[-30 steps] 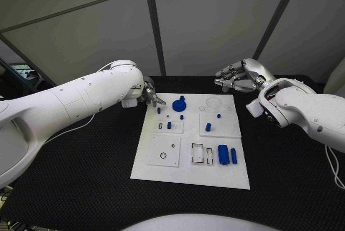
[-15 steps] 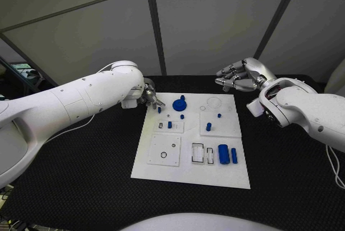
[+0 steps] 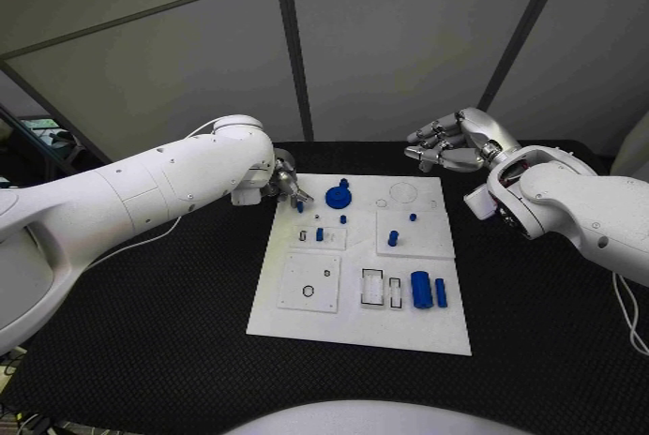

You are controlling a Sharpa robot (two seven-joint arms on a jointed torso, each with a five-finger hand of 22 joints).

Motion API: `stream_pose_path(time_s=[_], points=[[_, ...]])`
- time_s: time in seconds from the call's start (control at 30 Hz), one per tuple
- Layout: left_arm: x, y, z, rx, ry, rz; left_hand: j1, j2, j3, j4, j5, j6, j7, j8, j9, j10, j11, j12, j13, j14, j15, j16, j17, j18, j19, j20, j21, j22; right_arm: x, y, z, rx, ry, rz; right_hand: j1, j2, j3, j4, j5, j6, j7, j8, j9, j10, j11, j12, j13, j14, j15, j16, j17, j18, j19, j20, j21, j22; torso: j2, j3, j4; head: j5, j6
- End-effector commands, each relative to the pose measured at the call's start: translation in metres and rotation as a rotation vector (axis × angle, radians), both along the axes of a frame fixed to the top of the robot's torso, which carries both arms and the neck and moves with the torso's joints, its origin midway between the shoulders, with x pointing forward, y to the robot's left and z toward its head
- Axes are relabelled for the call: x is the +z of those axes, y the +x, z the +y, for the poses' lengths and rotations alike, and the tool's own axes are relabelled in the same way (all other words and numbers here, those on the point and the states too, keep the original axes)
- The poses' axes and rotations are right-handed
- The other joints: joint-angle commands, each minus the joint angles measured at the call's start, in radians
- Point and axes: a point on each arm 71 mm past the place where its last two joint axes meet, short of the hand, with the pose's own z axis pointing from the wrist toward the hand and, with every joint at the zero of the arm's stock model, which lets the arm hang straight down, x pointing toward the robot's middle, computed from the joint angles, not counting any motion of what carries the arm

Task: Assemble the parts on the task board

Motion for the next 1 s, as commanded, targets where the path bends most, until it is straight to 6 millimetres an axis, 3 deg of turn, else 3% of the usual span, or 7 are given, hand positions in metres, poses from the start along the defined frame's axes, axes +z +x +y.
stream_pose_path(time_s=[0.03,0.63,0.83,1.0], points=[[0.0003,-0.0006,-0.0009,-0.010,-0.003,0.008,0.012,0.002,-0.004,-0.002,-0.001,0.008,0.000,0.007,0.000,0.007,-0.001,0.003,0.000,0.065,-0.004,0.006,0.159,-0.001,0.026,-0.004,0.003,0.099,0.0017,0.0002,0.0007,0.004,0.005,-0.007,-0.008,0.004,-0.001,0.003,0.004,-0.008,0.001,-0.006,0.001,-0.009,0.000,0.006,-0.001,-0.003,0.004,-0.005,0.002,0.011,0.004,0.005,-0.005,-0.001,0.000,-0.0003,0.0005,-0.004,0.000],[-0.0001,-0.0005,-0.0013,-0.007,-0.006,0.006,0.116,0.049,0.041,-0.036,0.002,0.014,-0.012,0.025,0.009,0.007,-0.011,-0.002,-0.006,0.065,-0.012,0.006,0.159,-0.002,0.028,-0.010,0.004,0.103,0.0014,0.0004,0.0007,0.005,0.004,-0.005,-0.007,0.006,0.000,0.003,0.006,-0.008,0.001,-0.006,0.001,-0.009,0.000,0.007,-0.001,-0.003,0.004,-0.005,0.002,0.011,0.004,0.005,-0.006,-0.002,0.000,0.0003,0.0000,-0.004,-0.002],[-0.0007,-0.0015,-0.0014,-0.011,-0.028,0.020,0.213,0.068,0.137,-0.093,0.005,0.005,-0.020,0.049,0.030,0.005,-0.021,-0.018,-0.018,0.065,-0.022,0.006,0.159,-0.001,0.027,-0.020,0.001,0.103,0.0014,0.0005,0.0007,0.005,0.004,-0.004,-0.007,0.006,0.000,0.003,0.006,-0.008,0.001,-0.006,0.001,-0.009,0.000,0.007,-0.001,-0.003,0.004,-0.005,0.002,0.011,0.004,0.005,-0.006,-0.002,0.000,-0.0002,0.0000,-0.005,-0.005],[-0.0008,-0.0027,-0.0018,-0.014,-0.054,0.028,0.223,0.066,0.220,-0.104,0.006,0.000,-0.024,0.075,0.051,0.019,-0.025,-0.019,-0.017,0.065,-0.022,0.005,0.159,-0.002,0.028,-0.021,0.001,0.105,0.0013,0.0006,0.0008,0.006,0.004,-0.005,-0.007,0.006,0.000,0.003,0.006,-0.008,0.001,-0.006,0.001,-0.009,0.000,0.007,-0.001,-0.003,0.004,-0.005,0.002,0.011,0.004,0.005,-0.006,-0.002,0.000,-0.0003,0.0006,-0.005,-0.006]])
